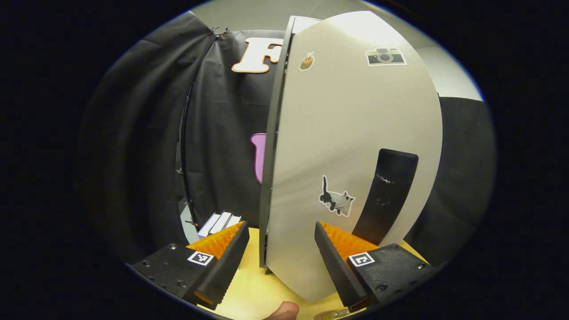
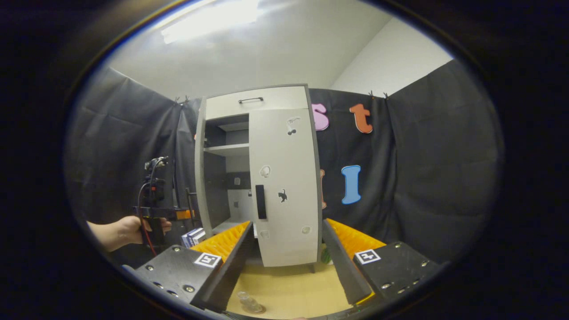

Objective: Grasp the bottle in the cabinet with the left hand and place it on the coaster, then close the right door with the right hand and the left door with the left hand.

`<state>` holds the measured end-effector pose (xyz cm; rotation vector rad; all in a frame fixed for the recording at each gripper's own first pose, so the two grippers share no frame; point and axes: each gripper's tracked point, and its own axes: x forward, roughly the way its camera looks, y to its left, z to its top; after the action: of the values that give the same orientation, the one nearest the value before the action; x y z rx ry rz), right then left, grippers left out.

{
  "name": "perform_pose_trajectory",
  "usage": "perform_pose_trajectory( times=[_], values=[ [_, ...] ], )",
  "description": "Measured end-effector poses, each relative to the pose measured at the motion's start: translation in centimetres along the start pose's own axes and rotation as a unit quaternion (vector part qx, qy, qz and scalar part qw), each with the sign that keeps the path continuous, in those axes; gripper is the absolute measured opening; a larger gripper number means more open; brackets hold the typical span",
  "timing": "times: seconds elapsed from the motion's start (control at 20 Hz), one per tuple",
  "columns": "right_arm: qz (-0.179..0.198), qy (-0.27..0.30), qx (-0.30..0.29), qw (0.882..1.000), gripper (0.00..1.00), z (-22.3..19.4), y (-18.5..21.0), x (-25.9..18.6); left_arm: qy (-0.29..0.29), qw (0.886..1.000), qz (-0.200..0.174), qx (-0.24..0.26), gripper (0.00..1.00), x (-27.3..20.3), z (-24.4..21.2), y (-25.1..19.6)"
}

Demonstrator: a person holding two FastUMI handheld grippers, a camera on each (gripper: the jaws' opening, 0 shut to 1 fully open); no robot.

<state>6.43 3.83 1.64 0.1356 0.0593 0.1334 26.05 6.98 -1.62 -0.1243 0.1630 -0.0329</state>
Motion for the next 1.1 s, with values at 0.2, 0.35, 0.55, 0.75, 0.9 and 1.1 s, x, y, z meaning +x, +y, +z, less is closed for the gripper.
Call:
perform_pose_trajectory(
  times=[0.2, 0.35, 0.55, 0.75, 0.9, 1.1],
  values=[
    [-0.015, 0.003, -0.001, 1.000, 0.94, -0.6, -1.9, -1.1, -0.004, 1.000, -0.024, -0.008, 0.95, 0.9, 0.5, -3.5],
    [-0.025, 0.002, 0.000, 1.000, 0.89, -0.6, -3.5, -1.5, -0.005, 1.000, -0.027, 0.007, 0.95, 1.4, 0.5, -5.1],
    [-0.035, -0.005, -0.002, 0.999, 0.94, 0.0, -4.9, -2.6, -0.015, 0.999, -0.031, 0.007, 0.95, 0.1, 1.0, -6.6],
    [-0.026, -0.014, 0.002, 1.000, 0.94, 0.5, -4.6, -4.2, -0.023, 0.999, -0.032, 0.002, 0.96, -3.3, 1.7, -6.9],
    [-0.017, -0.011, 0.010, 1.000, 0.94, 0.3, -4.1, -5.9, -0.032, 0.999, -0.020, 0.015, 0.96, -6.8, 2.3, -6.5],
    [0.003, -0.007, 0.020, 1.000, 0.94, 0.7, -2.6, -8.6, -0.047, 0.998, -0.014, 0.026, 0.96, -12.1, 3.2, -6.2]
  ],
)
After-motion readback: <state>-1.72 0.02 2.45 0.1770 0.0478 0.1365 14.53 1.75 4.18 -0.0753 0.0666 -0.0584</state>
